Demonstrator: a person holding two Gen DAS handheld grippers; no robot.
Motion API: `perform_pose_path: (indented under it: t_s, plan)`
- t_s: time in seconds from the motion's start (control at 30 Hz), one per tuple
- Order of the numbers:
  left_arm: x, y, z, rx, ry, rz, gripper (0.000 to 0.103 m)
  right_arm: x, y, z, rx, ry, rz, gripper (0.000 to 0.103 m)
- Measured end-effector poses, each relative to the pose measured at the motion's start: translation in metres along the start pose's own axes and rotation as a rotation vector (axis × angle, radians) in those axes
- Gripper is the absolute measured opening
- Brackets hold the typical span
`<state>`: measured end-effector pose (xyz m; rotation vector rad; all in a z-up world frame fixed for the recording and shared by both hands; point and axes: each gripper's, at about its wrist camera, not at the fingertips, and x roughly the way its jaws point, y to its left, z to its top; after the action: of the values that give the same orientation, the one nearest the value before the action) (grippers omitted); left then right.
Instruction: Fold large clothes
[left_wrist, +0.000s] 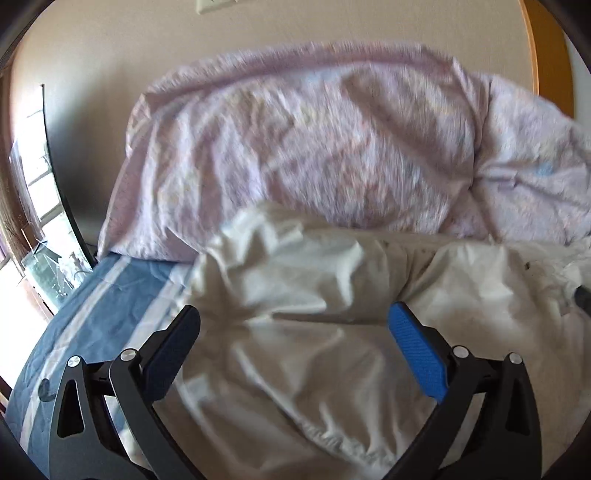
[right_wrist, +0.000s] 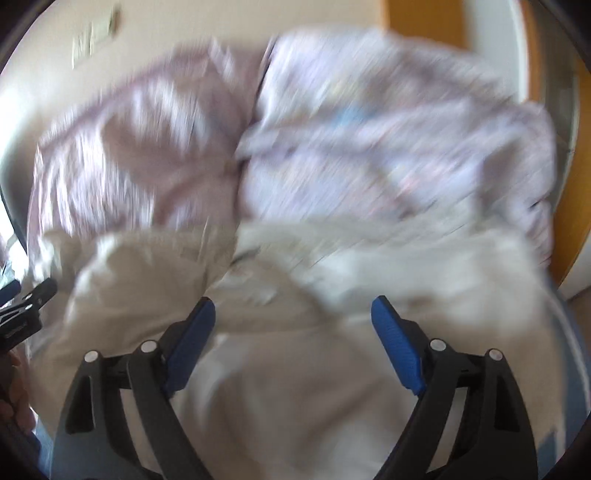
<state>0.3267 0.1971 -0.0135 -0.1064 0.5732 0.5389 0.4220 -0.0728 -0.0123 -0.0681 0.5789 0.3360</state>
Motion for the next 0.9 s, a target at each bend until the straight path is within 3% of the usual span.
perform_pose_path:
  t_s: [0.1, 0.2, 0.27, 0.43, 0.8, 0.9]
  plan:
    - [-0.012, 0.007, 0.01, -0.017, -0.042, 0.002, 0.102, -0.014, -0.038, 0.013, -0.001, -0.074, -0.134, 0.086]
    - [-0.002, 0.007, 0.018, 0.017, -0.04, 0.059, 0.102, 0.008, -0.07, 0.017, 0.004, -0.041, -0.244, 0.083]
    - [0.01, 0.009, 0.019, 0.029, -0.028, 0.103, 0.102, 0.021, -0.079, 0.015, 0.027, -0.01, -0.271, 0.08]
    - [0.041, 0.022, 0.009, -0.006, 0.069, 0.136, 0.102, 0.055, -0.099, -0.003, 0.098, 0.101, -0.265, 0.08]
    - [0.077, 0.054, -0.005, -0.181, 0.161, -0.008, 0.102, 0.092, -0.123, -0.021, 0.175, 0.185, -0.186, 0.085]
    - [0.082, 0.056, -0.006, -0.197, 0.174, -0.015, 0.102, 0.097, -0.125, -0.022, 0.175, 0.203, -0.194, 0.085]
